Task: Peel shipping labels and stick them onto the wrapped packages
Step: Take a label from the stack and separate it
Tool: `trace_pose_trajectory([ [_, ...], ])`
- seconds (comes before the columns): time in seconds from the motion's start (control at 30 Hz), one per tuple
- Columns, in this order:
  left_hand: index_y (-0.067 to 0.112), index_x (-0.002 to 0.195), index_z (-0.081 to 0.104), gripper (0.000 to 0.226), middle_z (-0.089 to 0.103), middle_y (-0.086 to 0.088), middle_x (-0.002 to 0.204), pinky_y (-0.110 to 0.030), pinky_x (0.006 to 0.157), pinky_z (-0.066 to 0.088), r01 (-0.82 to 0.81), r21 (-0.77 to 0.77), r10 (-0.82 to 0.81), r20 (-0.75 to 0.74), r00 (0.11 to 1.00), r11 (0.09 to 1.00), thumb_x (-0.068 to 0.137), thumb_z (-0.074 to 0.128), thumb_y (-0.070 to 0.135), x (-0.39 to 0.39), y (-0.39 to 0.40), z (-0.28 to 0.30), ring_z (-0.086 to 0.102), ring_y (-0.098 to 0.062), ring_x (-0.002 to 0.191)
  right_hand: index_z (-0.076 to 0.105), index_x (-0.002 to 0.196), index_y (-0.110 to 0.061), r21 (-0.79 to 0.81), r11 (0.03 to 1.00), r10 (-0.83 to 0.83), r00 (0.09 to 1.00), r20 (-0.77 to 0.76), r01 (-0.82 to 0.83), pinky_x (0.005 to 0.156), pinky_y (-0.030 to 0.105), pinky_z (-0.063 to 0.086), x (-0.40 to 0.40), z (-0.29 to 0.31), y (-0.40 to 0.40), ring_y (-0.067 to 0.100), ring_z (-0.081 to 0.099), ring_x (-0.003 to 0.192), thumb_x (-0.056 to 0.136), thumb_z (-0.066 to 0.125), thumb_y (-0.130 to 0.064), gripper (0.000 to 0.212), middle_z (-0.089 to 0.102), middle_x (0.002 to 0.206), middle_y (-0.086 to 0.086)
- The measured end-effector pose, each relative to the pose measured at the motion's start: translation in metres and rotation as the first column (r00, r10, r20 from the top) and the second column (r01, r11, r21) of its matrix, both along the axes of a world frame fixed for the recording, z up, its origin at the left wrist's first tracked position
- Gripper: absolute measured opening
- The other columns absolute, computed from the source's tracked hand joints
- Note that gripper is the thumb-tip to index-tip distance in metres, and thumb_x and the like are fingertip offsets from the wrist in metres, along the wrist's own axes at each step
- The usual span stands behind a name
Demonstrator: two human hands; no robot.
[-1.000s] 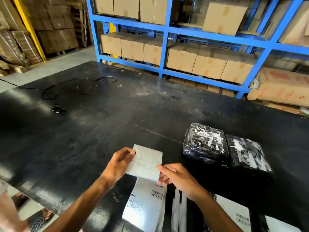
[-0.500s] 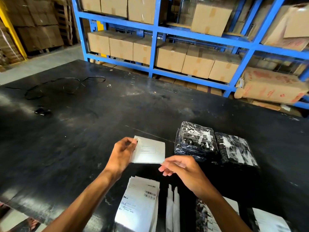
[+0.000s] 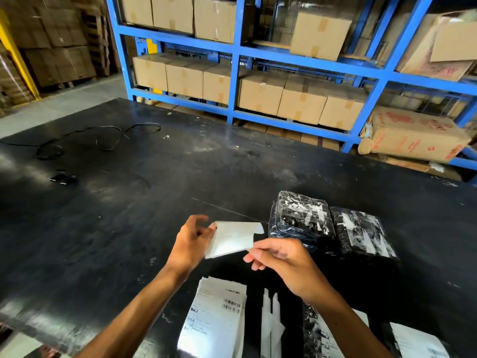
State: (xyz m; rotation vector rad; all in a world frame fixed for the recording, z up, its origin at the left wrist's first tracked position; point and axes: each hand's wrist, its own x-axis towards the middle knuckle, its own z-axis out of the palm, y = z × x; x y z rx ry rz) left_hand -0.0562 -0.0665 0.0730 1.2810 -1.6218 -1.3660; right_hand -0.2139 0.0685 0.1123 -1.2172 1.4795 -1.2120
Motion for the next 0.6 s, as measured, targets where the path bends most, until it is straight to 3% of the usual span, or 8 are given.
trace_pose_trajectory([
  [0.1, 0.028, 0.124, 0.052, 0.036, 0.059, 0.002, 0.101, -0.013, 0.065, 0.047, 0.055, -0.230, -0.054, 0.009, 0.999, 0.972, 0.089, 0.061, 0.025, 0.001, 0.009, 0.011, 0.062, -0.011, 0.087, 0.071, 0.098, -0.003, -0.025, 0.999, -0.026, 1.000, 0.000, 0.026, 0.070, 0.023, 0.053, -0.001, 0.001, -0.003, 0.014, 0.068, 0.071, 0.090, 0.059, -0.006, 0.014, 0.076, 0.089, 0.010],
  [0.2, 0.025, 0.096, 0.072, 0.012, 0.067, 0.007, 0.092, -0.017, 0.071, 0.048, 0.253, -0.358, -0.281, -0.029, 0.959, 0.899, 0.088, 0.063, 0.021, 0.000, 0.026, 0.036, 0.063, -0.008, 0.083, 0.072, 0.099, -0.002, -0.041, 0.999, -0.025, 1.000, -0.018, 0.024, 0.068, 0.022, 0.052, -0.001, 0.004, -0.007, 0.013, 0.067, 0.070, 0.090, 0.060, -0.006, 0.015, 0.076, 0.088, 0.009],
  [0.3, 0.020, 0.086, 0.075, 0.014, 0.072, 0.001, 0.084, -0.026, 0.070, 0.053, 0.401, -0.373, -0.447, -0.042, 0.893, 0.837, 0.083, 0.067, 0.031, -0.003, 0.039, 0.050, 0.067, -0.013, 0.076, 0.073, 0.093, -0.009, -0.065, 0.998, -0.023, 1.000, -0.003, 0.023, 0.067, 0.021, 0.051, 0.001, 0.007, -0.009, 0.012, 0.066, 0.068, 0.089, 0.059, -0.002, 0.016, 0.076, 0.082, 0.007],
  [0.43, 0.011, 0.080, 0.073, 0.019, 0.073, -0.005, 0.076, -0.034, 0.073, 0.055, 0.403, -0.332, -0.455, -0.097, 0.885, 0.853, 0.081, 0.069, 0.030, -0.008, 0.040, 0.049, 0.069, -0.020, 0.074, 0.073, 0.085, -0.013, -0.060, 0.997, -0.041, 0.999, 0.020, 0.042, 0.064, 0.017, 0.049, 0.004, 0.009, -0.011, 0.010, 0.064, 0.062, 0.088, 0.057, 0.005, 0.024, 0.074, 0.072, 0.002],
  [0.6, 0.004, 0.076, 0.069, 0.020, 0.066, -0.001, 0.066, -0.020, 0.059, 0.045, 0.396, -0.209, -0.439, -0.236, 0.867, 0.894, 0.088, 0.061, 0.019, -0.010, 0.034, 0.039, 0.056, -0.009, 0.061, 0.072, 0.086, -0.006, -0.087, 0.995, -0.048, 0.994, 0.094, 0.057, 0.063, 0.020, 0.050, 0.006, 0.005, -0.009, 0.012, 0.063, 0.061, 0.089, 0.060, -0.001, 0.014, 0.074, 0.073, 0.005],
])
